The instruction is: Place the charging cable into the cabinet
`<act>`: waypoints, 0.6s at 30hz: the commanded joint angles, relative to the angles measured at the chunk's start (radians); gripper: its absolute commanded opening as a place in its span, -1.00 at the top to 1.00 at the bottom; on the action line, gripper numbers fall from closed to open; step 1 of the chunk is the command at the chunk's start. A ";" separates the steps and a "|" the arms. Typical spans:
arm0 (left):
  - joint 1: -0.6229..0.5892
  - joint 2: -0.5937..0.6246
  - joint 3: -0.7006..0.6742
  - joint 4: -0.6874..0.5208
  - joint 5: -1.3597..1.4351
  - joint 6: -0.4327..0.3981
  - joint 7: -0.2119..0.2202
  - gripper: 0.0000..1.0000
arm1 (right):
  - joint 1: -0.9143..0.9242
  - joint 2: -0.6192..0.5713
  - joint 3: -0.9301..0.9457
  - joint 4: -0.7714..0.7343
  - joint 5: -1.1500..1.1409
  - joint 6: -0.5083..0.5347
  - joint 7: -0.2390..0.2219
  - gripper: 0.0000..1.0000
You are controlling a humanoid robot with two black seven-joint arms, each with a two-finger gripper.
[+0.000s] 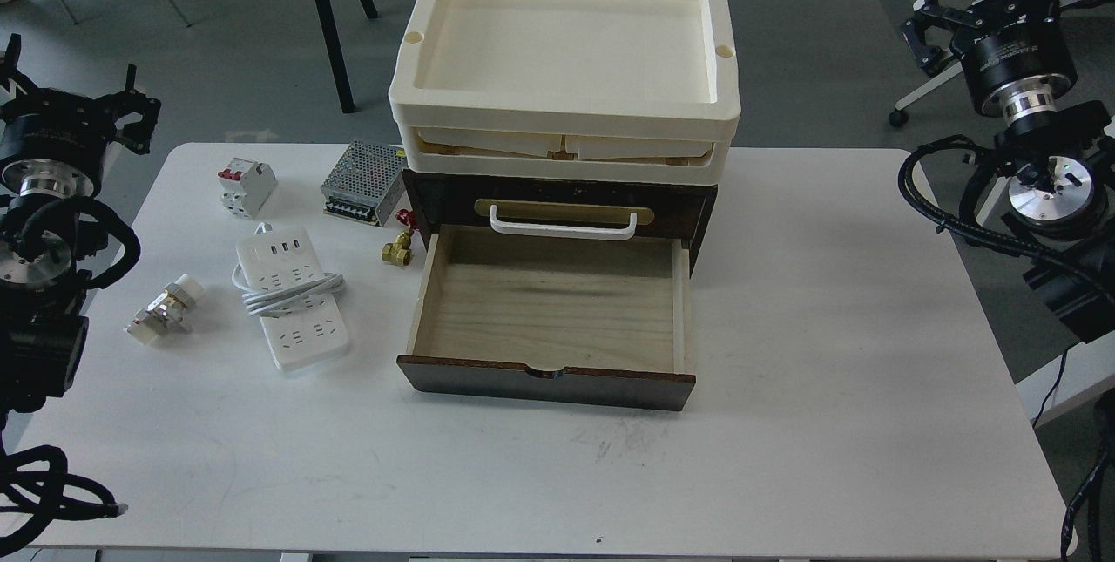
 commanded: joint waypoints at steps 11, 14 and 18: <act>0.186 0.350 -0.060 -0.651 0.890 0.000 -0.137 -0.95 | -0.058 -0.070 0.030 0.047 0.002 0.000 0.011 -1.00; 0.204 0.380 -0.074 -0.727 1.422 0.000 -0.212 -0.95 | -0.059 -0.070 0.026 0.054 0.002 0.000 0.011 -1.00; 0.237 0.494 -0.056 -0.848 1.917 0.000 -0.280 -0.94 | -0.061 -0.072 0.030 0.073 0.002 0.000 0.011 -1.00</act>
